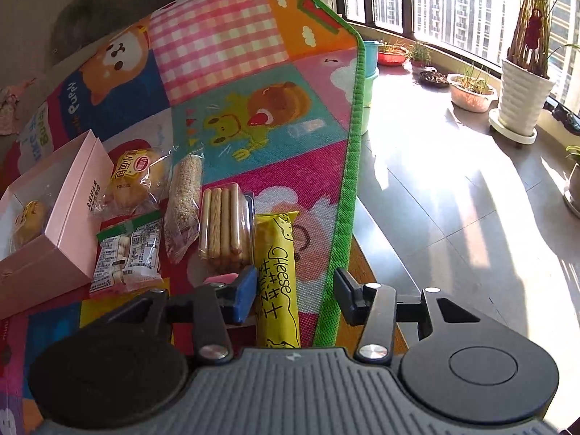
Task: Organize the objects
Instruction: 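Grasp the yellow cheese stick with the right tool and lift it toward the box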
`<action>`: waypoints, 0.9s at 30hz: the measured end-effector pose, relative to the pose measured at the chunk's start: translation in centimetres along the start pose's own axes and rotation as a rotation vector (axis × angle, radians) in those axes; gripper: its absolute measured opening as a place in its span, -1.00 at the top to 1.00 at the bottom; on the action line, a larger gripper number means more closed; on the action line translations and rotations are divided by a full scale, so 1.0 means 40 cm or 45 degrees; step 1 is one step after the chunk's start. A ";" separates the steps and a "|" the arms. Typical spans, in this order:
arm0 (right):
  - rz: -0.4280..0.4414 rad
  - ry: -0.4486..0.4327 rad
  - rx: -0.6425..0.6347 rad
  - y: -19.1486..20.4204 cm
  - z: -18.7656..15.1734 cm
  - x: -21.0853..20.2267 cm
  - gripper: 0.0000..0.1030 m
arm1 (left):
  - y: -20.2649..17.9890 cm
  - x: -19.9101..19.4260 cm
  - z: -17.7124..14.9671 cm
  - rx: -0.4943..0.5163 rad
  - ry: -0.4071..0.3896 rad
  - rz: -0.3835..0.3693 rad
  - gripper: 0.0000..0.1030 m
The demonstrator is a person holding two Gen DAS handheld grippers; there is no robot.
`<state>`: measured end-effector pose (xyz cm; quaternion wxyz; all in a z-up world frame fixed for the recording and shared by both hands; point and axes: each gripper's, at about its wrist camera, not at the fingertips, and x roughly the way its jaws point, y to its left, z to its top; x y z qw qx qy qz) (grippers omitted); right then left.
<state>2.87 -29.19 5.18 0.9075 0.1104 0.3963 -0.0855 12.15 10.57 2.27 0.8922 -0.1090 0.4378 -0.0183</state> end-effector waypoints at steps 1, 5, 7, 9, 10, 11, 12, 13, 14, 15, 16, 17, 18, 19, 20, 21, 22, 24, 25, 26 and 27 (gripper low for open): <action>-0.004 -0.005 -0.012 0.004 -0.002 0.000 0.09 | 0.000 0.000 0.000 0.001 -0.001 0.000 0.61; -0.025 -0.015 -0.050 0.014 0.005 0.010 0.15 | 0.001 0.000 -0.002 0.001 -0.001 0.001 0.61; -0.049 -0.024 -0.092 0.022 0.007 0.021 0.16 | 0.002 0.000 -0.001 0.003 -0.001 0.001 0.61; -0.065 -0.032 -0.141 0.032 0.005 0.025 0.16 | 0.002 0.000 -0.001 0.004 -0.001 0.001 0.61; -0.072 -0.035 -0.162 0.036 0.004 0.026 0.16 | 0.002 0.000 -0.002 0.005 -0.001 0.001 0.61; -0.070 -0.034 -0.172 0.037 0.004 0.025 0.18 | 0.003 0.000 -0.002 0.006 -0.001 0.001 0.61; -0.058 -0.029 -0.175 0.036 0.004 0.022 0.27 | 0.003 0.000 -0.001 0.008 -0.001 0.001 0.61; -0.045 -0.017 -0.179 0.035 0.005 0.018 0.35 | 0.003 -0.001 -0.002 0.009 0.000 0.000 0.61; -0.042 -0.004 -0.184 0.036 0.005 0.014 0.53 | 0.004 -0.001 -0.002 0.008 0.000 0.000 0.61; -0.040 0.007 -0.191 0.036 0.003 0.007 0.53 | 0.004 -0.001 -0.002 0.007 0.001 -0.001 0.61; -0.036 0.008 -0.195 0.037 -0.001 -0.001 0.53 | 0.004 -0.002 -0.002 0.007 0.001 0.000 0.61; -0.028 0.011 -0.204 0.039 -0.007 -0.014 0.54 | 0.003 -0.002 -0.002 0.007 0.000 0.000 0.61; -0.013 0.017 -0.212 0.043 -0.014 -0.029 0.54 | 0.003 -0.002 -0.002 0.006 0.001 0.000 0.61; 0.006 0.023 -0.216 0.047 -0.021 -0.046 0.54 | 0.003 -0.002 -0.002 0.005 0.002 0.000 0.61; 0.027 0.029 -0.216 0.050 -0.025 -0.061 0.56 | 0.003 -0.002 -0.001 0.005 0.002 0.000 0.61; 0.073 0.042 -0.213 0.058 -0.030 -0.085 0.57 | 0.002 -0.002 -0.001 0.004 0.003 0.000 0.61; 0.116 0.050 -0.210 0.066 -0.031 -0.106 0.57 | 0.002 -0.002 -0.001 0.004 0.003 -0.001 0.61; 0.197 0.052 -0.217 0.086 -0.033 -0.145 0.57 | 0.002 -0.002 -0.001 0.004 0.002 -0.001 0.61; 0.242 0.050 -0.228 0.102 -0.033 -0.167 0.57 | 0.002 -0.002 -0.001 0.004 0.003 -0.001 0.61; 0.295 0.049 -0.239 0.123 -0.031 -0.189 0.58 | 0.003 -0.002 -0.001 0.003 0.003 -0.003 0.61; 0.354 0.054 -0.244 0.143 -0.030 -0.205 0.58 | 0.003 -0.001 0.000 0.002 0.003 -0.004 0.61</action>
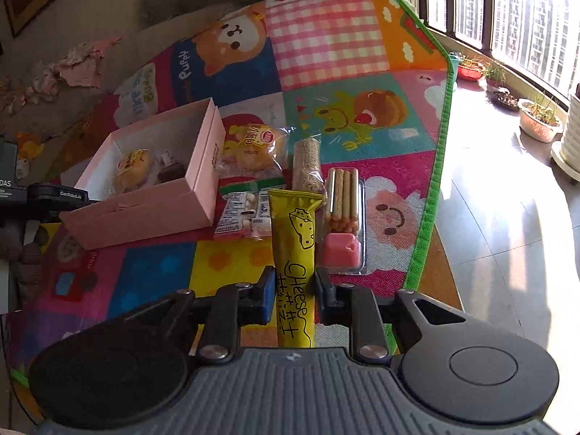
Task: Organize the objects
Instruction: 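Grasp the yellow cheese stick with the right tool and lift it toward the box, then lower the yellow cheese stick into the pink box and open the right tool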
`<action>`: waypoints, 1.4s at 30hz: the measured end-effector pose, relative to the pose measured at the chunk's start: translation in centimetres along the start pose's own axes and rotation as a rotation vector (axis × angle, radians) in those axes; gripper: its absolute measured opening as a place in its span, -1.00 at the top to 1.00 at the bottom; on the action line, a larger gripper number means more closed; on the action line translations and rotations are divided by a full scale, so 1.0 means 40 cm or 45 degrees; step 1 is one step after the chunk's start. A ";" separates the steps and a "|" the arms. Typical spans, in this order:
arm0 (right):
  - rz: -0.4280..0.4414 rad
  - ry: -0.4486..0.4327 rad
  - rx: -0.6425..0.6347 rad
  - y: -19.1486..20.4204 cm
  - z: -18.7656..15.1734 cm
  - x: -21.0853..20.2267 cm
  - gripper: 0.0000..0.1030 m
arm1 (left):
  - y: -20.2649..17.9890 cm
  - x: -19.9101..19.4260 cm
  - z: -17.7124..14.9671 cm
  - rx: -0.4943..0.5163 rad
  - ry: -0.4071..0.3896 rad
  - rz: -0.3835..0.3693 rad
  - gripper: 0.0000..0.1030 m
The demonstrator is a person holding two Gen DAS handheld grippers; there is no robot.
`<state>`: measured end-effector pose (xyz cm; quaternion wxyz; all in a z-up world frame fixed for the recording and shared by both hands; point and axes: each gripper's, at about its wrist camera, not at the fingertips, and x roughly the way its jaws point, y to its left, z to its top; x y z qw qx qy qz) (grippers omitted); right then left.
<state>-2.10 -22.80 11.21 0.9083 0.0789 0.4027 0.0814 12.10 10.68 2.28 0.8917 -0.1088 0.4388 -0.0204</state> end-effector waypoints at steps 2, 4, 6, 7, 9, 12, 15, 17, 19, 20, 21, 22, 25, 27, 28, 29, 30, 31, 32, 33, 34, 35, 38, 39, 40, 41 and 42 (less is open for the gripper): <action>0.129 0.035 -0.008 0.046 0.004 -0.002 0.58 | 0.001 0.000 0.000 -0.002 0.001 -0.004 0.60; 0.238 0.062 -0.063 0.111 0.002 0.005 0.59 | 0.001 0.000 0.000 -0.001 0.000 -0.006 0.60; 0.290 0.055 -0.128 0.163 0.007 0.009 0.59 | 0.000 0.000 -0.001 0.000 -0.002 -0.005 0.60; 0.320 0.042 -0.160 0.192 0.018 0.011 0.59 | 0.000 0.000 -0.001 0.001 -0.002 -0.006 0.60; 0.340 0.007 -0.205 0.227 0.046 0.013 0.59 | 0.003 0.000 -0.001 -0.002 -0.003 -0.014 0.59; 0.329 -0.065 -0.269 0.264 0.103 0.017 0.59 | 0.006 0.001 -0.001 -0.006 -0.003 -0.025 0.58; 0.317 -0.104 -0.318 0.287 0.164 0.042 0.59 | 0.008 0.001 -0.001 -0.009 -0.004 -0.033 0.58; 0.294 -0.116 -0.329 0.293 0.199 0.063 0.59 | 0.010 0.002 -0.001 -0.011 -0.004 -0.038 0.57; 0.259 -0.136 -0.343 0.296 0.235 0.086 0.59 | 0.010 0.001 -0.002 -0.009 -0.008 -0.041 0.57; 0.240 -0.140 -0.359 0.298 0.252 0.102 0.59 | 0.010 0.001 -0.003 -0.007 -0.009 -0.042 0.57; 0.231 -0.128 -0.384 0.301 0.267 0.120 0.59 | 0.010 0.000 -0.004 -0.007 -0.011 -0.043 0.57; 0.238 -0.102 -0.408 0.305 0.281 0.141 0.59 | 0.011 0.000 -0.004 -0.007 -0.012 -0.044 0.56; 0.233 -0.030 -0.428 0.319 0.307 0.209 0.60 | 0.013 -0.001 -0.003 -0.015 -0.013 -0.052 0.56; 0.213 -0.014 -0.435 0.329 0.318 0.253 0.69 | 0.015 -0.001 -0.003 -0.020 -0.011 -0.058 0.55; 0.205 -0.009 -0.427 0.330 0.324 0.268 0.70 | 0.016 -0.001 -0.003 -0.021 -0.012 -0.060 0.55; 0.205 0.005 -0.413 0.329 0.331 0.292 0.69 | 0.016 -0.001 -0.003 -0.021 -0.011 -0.062 0.55; 0.210 0.021 -0.399 0.326 0.338 0.310 0.69 | 0.017 -0.001 -0.003 -0.020 -0.011 -0.063 0.54; 0.208 0.031 -0.391 0.324 0.341 0.319 0.69 | 0.017 -0.001 -0.003 -0.019 -0.011 -0.064 0.54; 0.210 0.048 -0.390 0.323 0.342 0.329 0.69 | 0.016 -0.001 -0.003 -0.018 -0.011 -0.064 0.54; 0.221 0.070 -0.393 0.321 0.341 0.335 0.68 | 0.016 -0.001 -0.003 -0.019 -0.011 -0.064 0.54; 0.232 0.098 -0.394 0.318 0.340 0.340 0.65 | 0.016 -0.001 -0.003 -0.020 -0.012 -0.064 0.54; 0.244 0.124 -0.395 0.315 0.337 0.343 0.47 | 0.016 -0.001 -0.003 -0.020 -0.013 -0.064 0.54; 0.266 0.218 -0.398 0.301 0.316 0.352 0.12 | 0.016 -0.001 -0.004 -0.024 -0.016 -0.063 0.54; 0.254 0.257 -0.399 0.296 0.308 0.360 0.12 | 0.016 -0.001 -0.004 -0.025 -0.017 -0.064 0.54; 0.246 0.292 -0.396 0.292 0.300 0.368 0.12 | 0.016 -0.001 -0.003 -0.026 -0.018 -0.065 0.54; 0.251 0.323 -0.390 0.287 0.294 0.375 0.13 | 0.017 -0.001 -0.004 -0.027 -0.019 -0.067 0.54; 0.261 0.359 -0.379 0.282 0.288 0.382 0.27 | 0.018 -0.001 -0.005 -0.027 -0.020 -0.069 0.54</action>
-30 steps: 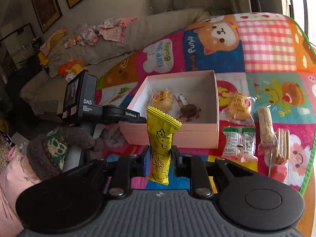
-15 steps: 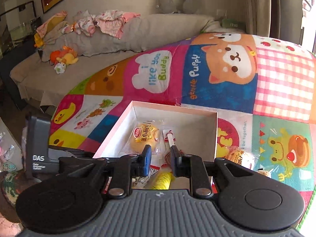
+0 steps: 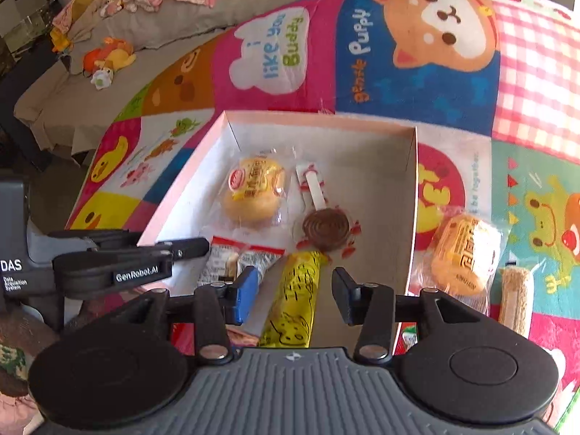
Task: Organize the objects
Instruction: 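Lower the yellow cheese stick into the pink box and open the right tool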
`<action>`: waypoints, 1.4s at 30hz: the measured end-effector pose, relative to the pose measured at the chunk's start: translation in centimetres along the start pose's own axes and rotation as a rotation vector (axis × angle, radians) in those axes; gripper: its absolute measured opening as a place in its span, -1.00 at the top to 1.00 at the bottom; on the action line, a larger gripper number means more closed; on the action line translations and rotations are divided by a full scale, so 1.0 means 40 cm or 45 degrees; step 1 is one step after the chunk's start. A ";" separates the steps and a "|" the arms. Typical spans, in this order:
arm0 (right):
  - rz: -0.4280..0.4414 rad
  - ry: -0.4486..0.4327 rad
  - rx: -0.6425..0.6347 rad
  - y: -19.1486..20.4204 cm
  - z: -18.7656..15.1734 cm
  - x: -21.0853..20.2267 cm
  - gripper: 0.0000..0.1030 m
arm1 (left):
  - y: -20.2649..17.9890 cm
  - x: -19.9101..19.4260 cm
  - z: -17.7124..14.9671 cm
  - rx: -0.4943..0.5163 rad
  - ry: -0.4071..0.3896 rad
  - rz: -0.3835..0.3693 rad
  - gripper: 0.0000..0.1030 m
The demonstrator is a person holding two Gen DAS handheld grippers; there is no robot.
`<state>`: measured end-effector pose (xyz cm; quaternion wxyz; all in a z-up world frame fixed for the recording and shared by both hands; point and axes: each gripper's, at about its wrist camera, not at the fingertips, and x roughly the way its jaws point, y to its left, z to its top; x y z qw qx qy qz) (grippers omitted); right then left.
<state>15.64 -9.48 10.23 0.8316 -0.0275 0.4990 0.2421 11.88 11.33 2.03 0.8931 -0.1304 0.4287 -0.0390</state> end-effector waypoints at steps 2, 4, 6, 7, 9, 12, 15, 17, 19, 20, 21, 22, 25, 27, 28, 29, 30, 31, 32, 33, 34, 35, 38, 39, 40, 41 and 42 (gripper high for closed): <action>0.011 0.014 0.024 -0.004 -0.002 0.003 0.49 | 0.001 0.000 -0.001 0.000 -0.002 -0.003 0.54; 0.010 -0.031 0.042 -0.004 0.004 -0.009 0.51 | 0.001 0.000 -0.001 -0.001 -0.001 -0.002 0.54; 0.004 -0.082 0.075 -0.008 0.018 -0.021 0.56 | 0.001 0.000 -0.001 -0.002 -0.002 -0.001 0.54; 0.009 -0.111 0.093 -0.009 0.025 -0.027 0.56 | 0.001 0.000 -0.001 -0.002 -0.001 -0.001 0.54; 0.036 -0.156 0.129 -0.013 0.036 -0.036 0.57 | 0.001 0.000 -0.001 -0.001 -0.001 -0.001 0.54; 0.017 -0.238 0.146 -0.006 0.052 -0.048 0.58 | 0.001 0.000 -0.001 -0.001 -0.002 -0.001 0.54; -0.077 -0.373 0.137 0.009 0.063 -0.053 0.60 | 0.001 0.000 -0.001 -0.006 0.002 0.005 0.54; -0.100 -0.413 0.161 0.006 0.079 -0.046 0.61 | -0.001 0.000 0.003 -0.008 0.010 0.013 0.55; -0.096 -0.425 0.189 0.000 0.101 -0.034 0.62 | -0.009 0.000 0.008 0.009 0.023 0.037 0.58; -0.096 -0.435 0.201 -0.001 0.111 -0.032 0.62 | -0.014 0.000 0.009 0.017 0.027 0.050 0.59; -0.089 -0.448 0.209 -0.002 0.123 -0.031 0.62 | -0.017 0.000 0.010 0.021 0.029 0.059 0.60; -0.083 -0.465 0.215 -0.001 0.134 -0.035 0.62 | -0.019 0.000 0.010 0.024 0.031 0.065 0.60; -0.054 -0.546 0.225 0.005 0.168 -0.056 0.63 | -0.023 -0.001 0.006 0.023 0.025 0.078 0.62; -0.024 -0.639 0.222 0.006 0.184 -0.075 0.62 | -0.026 -0.002 0.004 0.026 0.019 0.089 0.63; -0.017 -0.674 0.217 0.006 0.187 -0.079 0.62 | -0.028 -0.002 0.004 0.028 0.016 0.093 0.64; -0.011 -0.699 0.205 0.006 0.188 -0.079 0.62 | -0.029 -0.002 0.003 0.030 0.013 0.096 0.64; -0.004 -0.693 0.200 0.004 0.187 -0.071 0.62 | -0.029 -0.003 0.002 0.031 0.011 0.097 0.64; 0.001 -0.674 0.202 0.000 0.182 -0.060 0.62 | -0.029 -0.003 0.002 0.031 0.010 0.097 0.64; 0.000 -0.652 0.203 -0.003 0.173 -0.049 0.62 | -0.029 -0.003 0.001 0.030 0.009 0.097 0.64; -0.013 -0.625 0.208 -0.005 0.158 -0.035 0.62 | -0.030 -0.002 0.001 0.030 0.008 0.098 0.64; -0.021 -0.597 0.217 -0.007 0.142 -0.024 0.62 | -0.031 -0.002 0.001 0.030 0.007 0.099 0.64; -0.015 -0.578 0.222 -0.010 0.128 -0.016 0.62 | -0.031 -0.001 0.001 0.030 0.007 0.100 0.64; 0.015 -0.534 0.236 -0.018 0.070 -0.006 0.62 | -0.031 0.000 0.001 0.032 0.006 0.103 0.64; 0.029 -0.509 0.238 -0.019 0.053 -0.003 0.62 | -0.031 0.000 0.001 0.032 0.006 0.102 0.64; 0.041 -0.484 0.239 -0.020 0.039 -0.001 0.61 | -0.031 0.000 0.001 0.031 0.005 0.100 0.64; 0.048 -0.463 0.244 -0.022 0.024 -0.001 0.52 | -0.030 0.000 0.001 0.030 0.006 0.098 0.64; 0.046 -0.456 0.246 -0.024 0.006 -0.007 0.43 | -0.029 0.000 0.001 0.029 0.006 0.095 0.64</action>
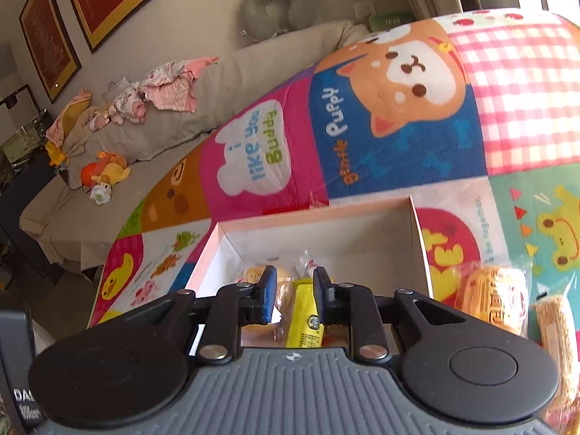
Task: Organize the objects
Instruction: 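Lower the yellow cheese stick into the pink box and open the right tool, then reach the right tool to the wafer stick tray and grasp it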
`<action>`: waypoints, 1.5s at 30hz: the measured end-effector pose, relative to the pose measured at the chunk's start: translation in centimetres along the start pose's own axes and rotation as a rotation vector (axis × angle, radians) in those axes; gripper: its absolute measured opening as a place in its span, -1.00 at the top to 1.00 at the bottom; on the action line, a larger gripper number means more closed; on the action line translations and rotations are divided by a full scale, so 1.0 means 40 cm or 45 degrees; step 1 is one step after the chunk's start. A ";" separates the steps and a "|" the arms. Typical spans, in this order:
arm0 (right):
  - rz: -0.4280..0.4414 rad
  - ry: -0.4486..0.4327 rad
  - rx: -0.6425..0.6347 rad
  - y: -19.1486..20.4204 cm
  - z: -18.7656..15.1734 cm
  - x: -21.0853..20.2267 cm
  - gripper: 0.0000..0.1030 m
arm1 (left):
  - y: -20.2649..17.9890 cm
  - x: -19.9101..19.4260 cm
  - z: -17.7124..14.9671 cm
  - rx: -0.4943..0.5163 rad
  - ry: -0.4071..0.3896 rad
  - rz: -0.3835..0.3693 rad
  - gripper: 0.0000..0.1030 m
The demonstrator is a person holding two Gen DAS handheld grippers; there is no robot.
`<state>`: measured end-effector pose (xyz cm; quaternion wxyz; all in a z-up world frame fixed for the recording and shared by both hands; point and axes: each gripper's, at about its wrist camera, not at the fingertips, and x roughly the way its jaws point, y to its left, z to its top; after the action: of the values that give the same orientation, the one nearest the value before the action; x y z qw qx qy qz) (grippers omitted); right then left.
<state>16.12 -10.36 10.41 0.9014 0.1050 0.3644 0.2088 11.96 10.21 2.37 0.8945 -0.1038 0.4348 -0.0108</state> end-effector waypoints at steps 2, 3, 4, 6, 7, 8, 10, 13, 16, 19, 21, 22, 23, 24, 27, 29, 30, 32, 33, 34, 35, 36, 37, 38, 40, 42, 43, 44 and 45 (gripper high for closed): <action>-0.033 -0.027 -0.028 -0.008 -0.025 -0.041 0.38 | 0.000 0.000 0.000 0.004 0.000 -0.001 0.64; -0.061 -0.053 -0.052 -0.014 -0.039 -0.070 0.28 | 0.000 0.000 0.000 0.006 0.001 0.000 0.64; -0.099 -0.083 -0.075 -0.021 -0.053 -0.101 0.20 | -0.001 0.000 0.001 0.007 0.002 0.001 0.64; -0.199 -0.139 -0.124 -0.038 -0.083 -0.165 -0.13 | -0.001 0.000 0.001 0.006 0.002 0.001 0.64; -0.259 -0.158 -0.155 -0.048 -0.102 -0.194 -0.18 | -0.001 0.000 0.001 0.005 0.001 0.001 0.64; -0.316 -0.168 -0.185 -0.056 -0.122 -0.218 -0.24 | -0.001 0.000 0.000 0.002 0.000 0.002 0.64; -0.441 -0.170 -0.241 -0.073 -0.172 -0.260 -0.26 | -0.003 0.000 -0.002 0.000 -0.003 0.005 0.64; -0.592 -0.125 -0.258 -0.108 -0.252 -0.307 -0.28 | -0.004 -0.001 -0.004 0.007 -0.005 0.010 0.64; -0.669 -0.098 -0.215 -0.144 -0.307 -0.332 -0.28 | -0.003 -0.001 -0.003 0.013 0.000 0.009 0.64; -0.674 -0.100 -0.140 -0.170 -0.335 -0.339 -0.29 | -0.006 0.000 -0.002 0.024 0.007 0.017 0.65; -0.667 -0.105 -0.086 -0.186 -0.339 -0.332 -0.28 | -0.009 -0.001 -0.002 0.033 0.012 0.023 0.65; -0.663 -0.102 -0.071 -0.191 -0.337 -0.326 -0.28 | -0.010 -0.001 -0.002 0.035 0.014 0.024 0.65; -0.660 -0.095 -0.062 -0.196 -0.335 -0.317 -0.28 | -0.011 -0.002 -0.002 0.036 0.016 0.025 0.65; -0.669 -0.087 -0.061 -0.197 -0.327 -0.296 -0.28 | -0.011 -0.002 -0.003 0.036 0.017 0.025 0.66; -0.704 -0.069 -0.058 -0.219 -0.324 -0.257 -0.28 | -0.012 -0.002 -0.003 0.035 0.018 0.027 0.66; -0.723 -0.061 -0.053 -0.236 -0.316 -0.238 -0.24 | -0.014 -0.003 -0.002 0.041 0.020 0.033 0.66; -0.720 -0.056 -0.063 -0.244 -0.310 -0.232 -0.20 | -0.016 -0.002 -0.002 0.044 0.021 0.036 0.66; -0.718 -0.055 -0.082 -0.255 -0.297 -0.224 -0.11 | -0.016 -0.002 -0.002 0.043 0.022 0.038 0.66; -0.717 -0.047 -0.090 -0.263 -0.287 -0.218 -0.07 | -0.016 -0.002 -0.002 0.043 0.022 0.037 0.66; -0.712 -0.042 -0.088 -0.270 -0.281 -0.214 -0.04 | -0.016 -0.002 -0.002 0.041 0.023 0.037 0.66; -0.705 -0.037 -0.076 -0.279 -0.274 -0.211 0.06 | -0.016 -0.002 -0.002 0.040 0.023 0.037 0.66; -0.691 -0.035 -0.051 -0.287 -0.266 -0.211 0.15 | -0.016 -0.002 -0.002 0.039 0.025 0.036 0.66; -0.681 -0.032 -0.030 -0.292 -0.264 -0.214 0.23 | -0.016 -0.002 -0.001 0.037 0.026 0.036 0.66; -0.681 -0.034 -0.012 -0.294 -0.263 -0.218 0.31 | -0.016 -0.002 -0.001 0.037 0.027 0.035 0.66; -0.704 -0.039 0.010 -0.291 -0.272 -0.229 0.36 | -0.015 -0.002 -0.001 0.036 0.026 0.035 0.66; -0.727 -0.047 0.030 -0.287 -0.292 -0.247 0.36 | -0.015 -0.002 -0.001 0.036 0.026 0.034 0.66; -0.733 -0.049 0.038 -0.283 -0.304 -0.259 0.36 | -0.015 -0.002 -0.001 0.037 0.026 0.034 0.66; -0.738 -0.048 0.047 -0.280 -0.314 -0.270 0.36 | -0.015 -0.002 -0.001 0.036 0.026 0.033 0.66; -0.743 -0.044 0.058 -0.276 -0.327 -0.285 0.36 | -0.015 -0.003 -0.002 0.035 0.025 0.031 0.66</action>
<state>2.89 -24.85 4.32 0.9269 0.0196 0.3683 -0.0694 11.88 9.63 2.53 0.8914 -0.0862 0.4448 -0.0068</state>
